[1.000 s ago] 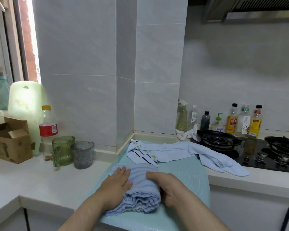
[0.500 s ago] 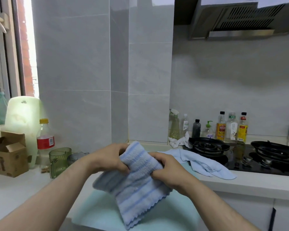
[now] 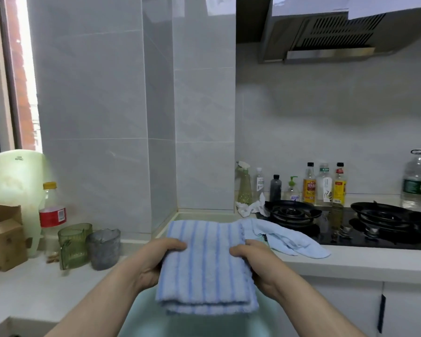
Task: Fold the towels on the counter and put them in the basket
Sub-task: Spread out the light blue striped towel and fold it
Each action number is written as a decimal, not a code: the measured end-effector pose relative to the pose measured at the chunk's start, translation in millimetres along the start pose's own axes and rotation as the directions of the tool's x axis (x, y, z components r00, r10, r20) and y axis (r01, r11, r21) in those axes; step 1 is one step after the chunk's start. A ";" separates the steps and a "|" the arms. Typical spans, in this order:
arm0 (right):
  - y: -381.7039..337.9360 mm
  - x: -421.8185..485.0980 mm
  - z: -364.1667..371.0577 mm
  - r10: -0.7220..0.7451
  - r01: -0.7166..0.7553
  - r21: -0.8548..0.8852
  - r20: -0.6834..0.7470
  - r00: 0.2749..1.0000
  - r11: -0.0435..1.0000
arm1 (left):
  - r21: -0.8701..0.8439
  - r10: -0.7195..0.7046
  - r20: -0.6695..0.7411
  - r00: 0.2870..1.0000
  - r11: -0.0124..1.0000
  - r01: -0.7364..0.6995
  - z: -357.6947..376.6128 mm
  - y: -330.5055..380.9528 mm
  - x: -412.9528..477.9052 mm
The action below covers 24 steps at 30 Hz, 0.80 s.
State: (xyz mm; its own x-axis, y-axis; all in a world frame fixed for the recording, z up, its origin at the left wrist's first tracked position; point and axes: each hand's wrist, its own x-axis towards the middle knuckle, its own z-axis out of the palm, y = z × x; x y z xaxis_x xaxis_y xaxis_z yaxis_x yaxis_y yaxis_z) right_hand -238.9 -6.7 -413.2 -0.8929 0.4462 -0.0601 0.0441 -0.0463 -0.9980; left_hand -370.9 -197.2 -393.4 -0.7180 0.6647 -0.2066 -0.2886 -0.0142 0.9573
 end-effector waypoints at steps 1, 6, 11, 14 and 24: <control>4.0 4.7 -0.9 0.044 -0.044 -0.038 -0.001 0.999 0.998 | -0.043 -0.019 0.007 1.000 0.999 0.019 -1.1 -6.1 3.1; 25.6 28.2 -3.9 0.146 -0.155 -0.166 -0.067 0.987 0.974 | 0.078 -0.001 -0.035 0.999 0.997 0.003 -15.1 -30.5 29.8; 36.6 49.1 -10.5 0.049 -0.097 -0.411 -0.126 0.991 0.906 | 0.549 0.087 -0.080 0.993 0.835 -0.029 -29.3 -32.0 47.4; 36.0 54.4 -10.7 0.064 -0.117 -0.495 -0.124 0.990 0.861 | 0.589 0.043 -0.155 0.987 0.806 0.058 -30.7 -34.3 60.1; 16.0 48.4 -8.1 0.278 -0.348 -0.398 -0.224 0.934 0.849 | 0.377 -0.063 -0.178 0.982 0.917 0.127 -14.2 -31.0 60.6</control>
State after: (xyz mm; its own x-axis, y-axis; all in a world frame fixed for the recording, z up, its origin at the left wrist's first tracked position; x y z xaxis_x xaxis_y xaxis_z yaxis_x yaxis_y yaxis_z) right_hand -277.8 21.4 -432.3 -0.7213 0.6046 -0.3380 0.5262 0.1609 -0.8350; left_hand -414.4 -167.1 -438.5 -0.7994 0.5209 -0.2994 -0.1175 0.3532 0.9281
